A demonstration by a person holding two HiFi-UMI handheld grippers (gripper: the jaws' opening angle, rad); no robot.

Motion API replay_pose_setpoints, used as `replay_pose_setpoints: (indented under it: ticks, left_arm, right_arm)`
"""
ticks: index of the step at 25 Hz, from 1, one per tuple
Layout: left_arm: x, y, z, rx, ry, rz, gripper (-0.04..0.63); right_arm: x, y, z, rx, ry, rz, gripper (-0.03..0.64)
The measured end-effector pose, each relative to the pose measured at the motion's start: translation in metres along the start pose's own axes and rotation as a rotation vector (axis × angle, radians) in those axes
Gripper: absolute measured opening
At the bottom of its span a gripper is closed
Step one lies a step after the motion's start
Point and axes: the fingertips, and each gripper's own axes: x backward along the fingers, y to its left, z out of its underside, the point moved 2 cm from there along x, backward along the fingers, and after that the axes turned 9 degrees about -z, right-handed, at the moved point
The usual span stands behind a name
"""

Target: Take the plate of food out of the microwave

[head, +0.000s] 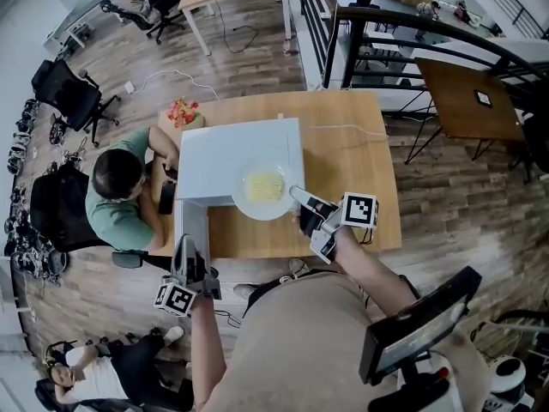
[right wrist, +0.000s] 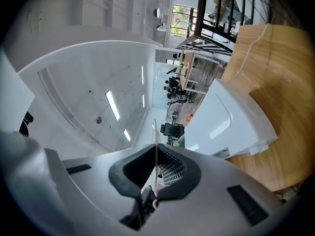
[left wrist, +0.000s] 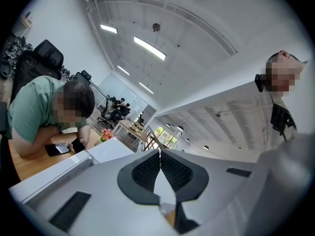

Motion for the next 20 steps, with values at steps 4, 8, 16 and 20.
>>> replay_pose_setpoints:
  ticks: [4, 8, 16, 20]
  left_arm:
    - [-0.005, -0.007, 0.008, -0.014, 0.015, 0.020, 0.005]
    - [-0.007, -0.004, 0.001, -0.018, 0.019, 0.027, 0.005]
    - [-0.008, -0.002, 0.012, -0.008, 0.052, 0.039, 0.005]
    - [-0.006, -0.005, 0.011, 0.001, 0.060, 0.053, 0.005]
  right_arm:
    - [0.020, -0.001, -0.011, 0.025, -0.028, 0.018, 0.018]
    - [0.021, 0.008, -0.016, 0.048, -0.060, 0.001, 0.018]
    - [0.041, 0.013, -0.014, 0.025, -0.121, -0.009, 0.018]
    - [0.049, 0.009, -0.012, 0.020, -0.136, 0.008, 0.018]
